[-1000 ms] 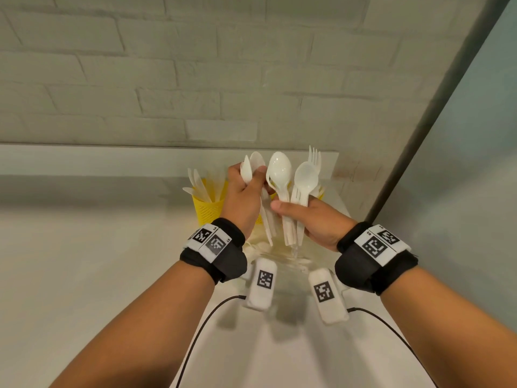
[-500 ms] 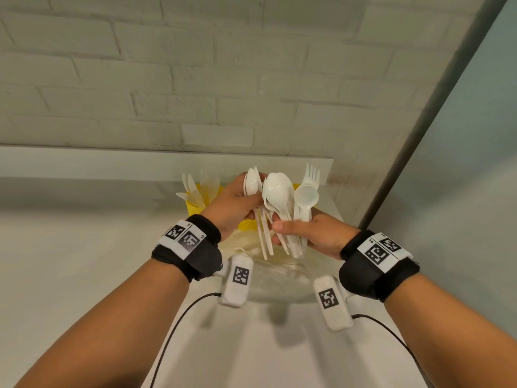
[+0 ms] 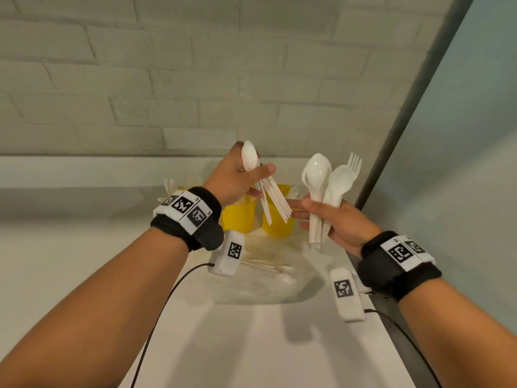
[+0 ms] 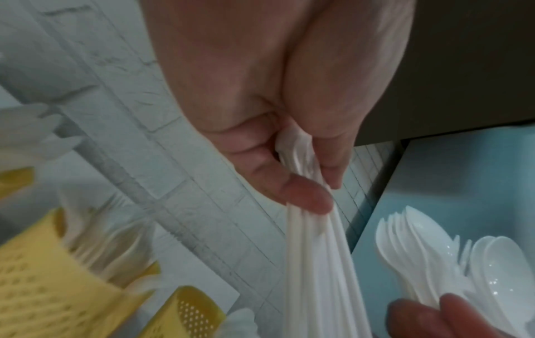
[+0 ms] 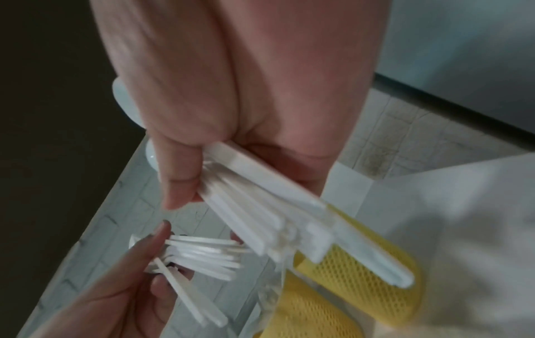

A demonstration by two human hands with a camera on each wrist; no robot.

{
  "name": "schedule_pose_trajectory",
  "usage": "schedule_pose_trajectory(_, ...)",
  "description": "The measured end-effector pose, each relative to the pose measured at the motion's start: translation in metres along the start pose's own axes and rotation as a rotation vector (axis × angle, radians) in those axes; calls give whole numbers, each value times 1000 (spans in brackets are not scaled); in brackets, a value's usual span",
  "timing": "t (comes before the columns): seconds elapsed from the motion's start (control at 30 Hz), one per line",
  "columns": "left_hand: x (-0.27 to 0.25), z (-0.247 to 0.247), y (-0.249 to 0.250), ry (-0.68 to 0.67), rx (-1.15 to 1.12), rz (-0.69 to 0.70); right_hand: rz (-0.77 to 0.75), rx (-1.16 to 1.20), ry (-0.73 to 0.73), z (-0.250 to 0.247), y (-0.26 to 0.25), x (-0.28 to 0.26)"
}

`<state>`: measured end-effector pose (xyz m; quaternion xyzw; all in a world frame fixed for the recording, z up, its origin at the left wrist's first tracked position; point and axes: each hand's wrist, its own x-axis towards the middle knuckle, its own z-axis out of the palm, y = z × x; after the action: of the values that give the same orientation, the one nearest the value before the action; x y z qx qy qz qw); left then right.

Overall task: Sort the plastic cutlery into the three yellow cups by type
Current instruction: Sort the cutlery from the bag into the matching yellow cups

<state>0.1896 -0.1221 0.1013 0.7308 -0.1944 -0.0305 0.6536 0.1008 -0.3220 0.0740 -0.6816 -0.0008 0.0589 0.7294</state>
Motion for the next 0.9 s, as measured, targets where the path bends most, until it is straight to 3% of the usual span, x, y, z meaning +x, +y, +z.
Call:
schedule_pose_trajectory(0.17, 33, 19, 12, 3, 146, 97, -26, -23, 154, -23, -5, -4)
schedule_pose_trajectory(0.3, 54, 45, 7, 46, 341, 77, -12, 37, 255, -29, -4, -5)
schedule_pose_trajectory(0.43, 65, 61, -12, 67, 478, 19, 4, 40, 271, -33, 0, -10)
schedule_pose_trajectory(0.77, 72, 72, -35, 113, 478, -152, 36, 39, 288, -36, 11, -12)
schedule_pose_trajectory(0.9, 70, 70, -39, -5, 588, -220, 42, 29, 256, -32, 11, -10)
